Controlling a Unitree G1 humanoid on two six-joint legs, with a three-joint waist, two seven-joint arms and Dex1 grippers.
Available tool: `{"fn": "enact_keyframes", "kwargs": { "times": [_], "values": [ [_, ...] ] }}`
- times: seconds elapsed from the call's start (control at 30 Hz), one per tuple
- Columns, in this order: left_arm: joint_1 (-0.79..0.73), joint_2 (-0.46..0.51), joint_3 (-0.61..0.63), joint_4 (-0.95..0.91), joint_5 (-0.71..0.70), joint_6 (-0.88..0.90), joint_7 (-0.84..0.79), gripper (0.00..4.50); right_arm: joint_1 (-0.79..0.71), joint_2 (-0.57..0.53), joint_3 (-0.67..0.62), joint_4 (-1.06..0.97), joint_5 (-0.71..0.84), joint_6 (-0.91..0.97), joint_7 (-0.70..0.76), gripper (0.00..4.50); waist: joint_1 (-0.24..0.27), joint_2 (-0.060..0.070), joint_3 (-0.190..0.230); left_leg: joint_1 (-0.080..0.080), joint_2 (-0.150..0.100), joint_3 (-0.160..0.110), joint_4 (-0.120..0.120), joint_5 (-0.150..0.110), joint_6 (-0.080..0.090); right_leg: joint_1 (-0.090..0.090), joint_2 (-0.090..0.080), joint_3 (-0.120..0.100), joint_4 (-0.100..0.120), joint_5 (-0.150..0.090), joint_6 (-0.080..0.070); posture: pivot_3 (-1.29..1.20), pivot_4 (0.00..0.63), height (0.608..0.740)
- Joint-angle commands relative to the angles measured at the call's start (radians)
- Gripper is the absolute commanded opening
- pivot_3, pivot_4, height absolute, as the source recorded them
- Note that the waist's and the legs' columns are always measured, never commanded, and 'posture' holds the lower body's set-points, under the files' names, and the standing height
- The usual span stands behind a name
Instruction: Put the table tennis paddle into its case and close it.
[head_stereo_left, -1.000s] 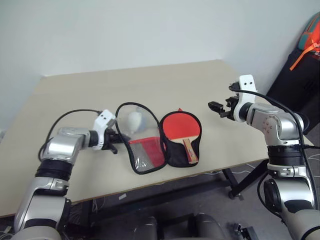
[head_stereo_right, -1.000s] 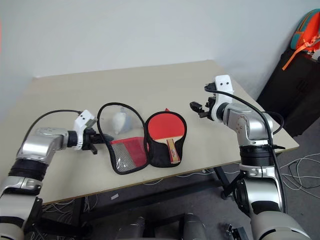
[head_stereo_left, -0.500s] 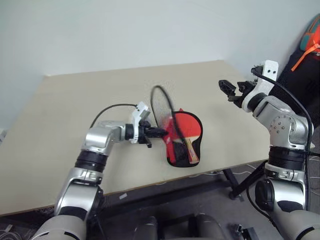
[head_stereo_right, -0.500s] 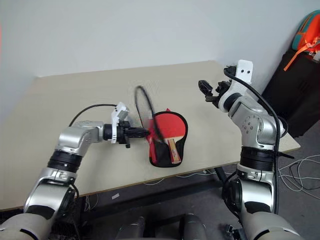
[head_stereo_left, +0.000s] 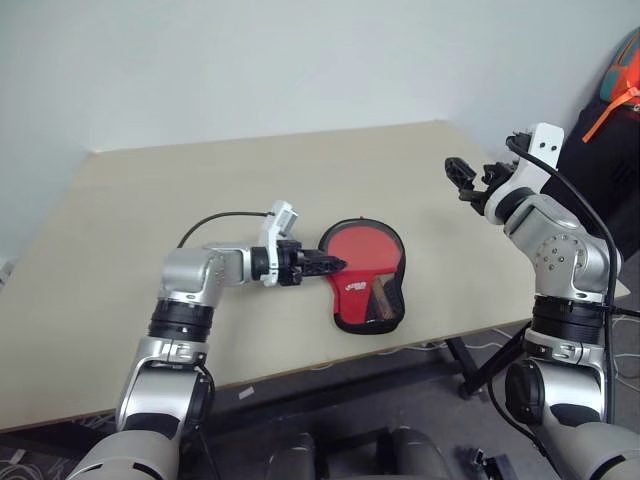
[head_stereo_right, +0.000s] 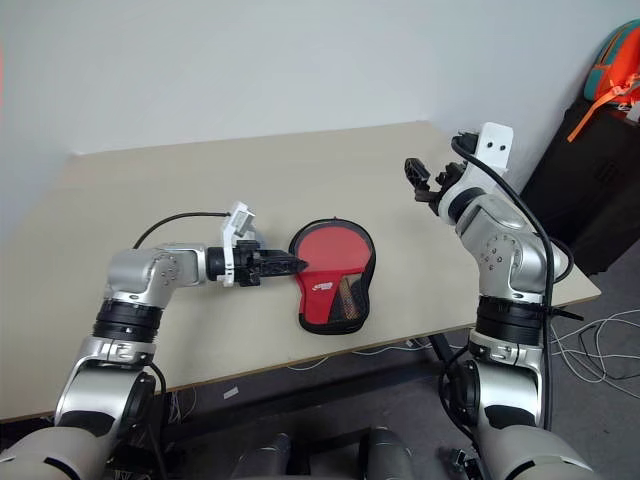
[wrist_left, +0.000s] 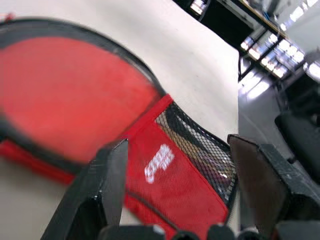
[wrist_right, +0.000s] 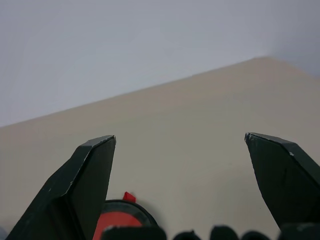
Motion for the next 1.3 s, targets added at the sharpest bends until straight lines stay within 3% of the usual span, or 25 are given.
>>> {"fn": "enact_keyframes", "kwargs": {
  "times": [0.03, 0.13, 0.43, 0.8, 1.3],
  "values": [
    [0.024, -0.021, 0.056, -0.075, -0.048, 0.111, 0.087, 3.13, -0.009, 0.001, -0.002, -0.012, 0.011, -0.031, -0.005, 4.5, 0.0, 0.0, 0.0, 0.0, 0.0, 0.0, 0.0, 0.0, 0.0, 0.0, 0.0, 0.0, 0.0, 0.0, 0.0, 0.0, 0.0, 0.724],
    [0.033, -0.045, 0.095, -0.086, -0.065, 0.234, 0.172, 3.13, -0.008, 0.008, -0.005, -0.003, 0.013, -0.032, -0.009, 4.5, 0.001, 0.0, 0.0, 0.0, 0.0, -0.001, 0.001, 0.0, 0.0, 0.0, 0.0, 0.0, 0.0, 0.0, 0.0, 0.0, 0.0, 0.724],
    [0.0, -0.141, 0.183, -0.019, -0.07, 0.389, 0.338, 3.13, -0.002, 0.013, -0.01, 0.01, 0.016, -0.038, -0.017, 4.5, 0.0, 0.0, 0.0, 0.0, 0.0, 0.0, 0.001, 0.0, 0.0, 0.001, 0.0, 0.0, 0.0, 0.0, 0.0, 0.0, 0.0, 0.724],
    [-0.052, -0.164, 0.281, 0.109, -0.07, 0.404, 0.435, 3.13, 0.009, 0.015, -0.019, 0.009, 0.019, -0.042, -0.033, 4.5, 0.0, 0.0, 0.0, 0.0, 0.0, 0.0, 0.001, 0.0, 0.0, 0.0, 0.0, 0.0, 0.0, 0.0, 0.0, 0.0, 0.0, 0.724],
    [-0.099, -0.311, 0.311, 0.223, -0.079, 0.389, 0.508, 3.13, 0.0, 0.014, -0.009, 0.019, 0.015, -0.052, -0.035, 4.5, 0.001, 0.0, 0.0, 0.0, -0.001, 0.001, 0.001, 0.0, 0.0, 0.001, 0.0, -0.001, 0.0, 0.0, 0.0, 0.0, 0.0, 0.724]
  ]
}}
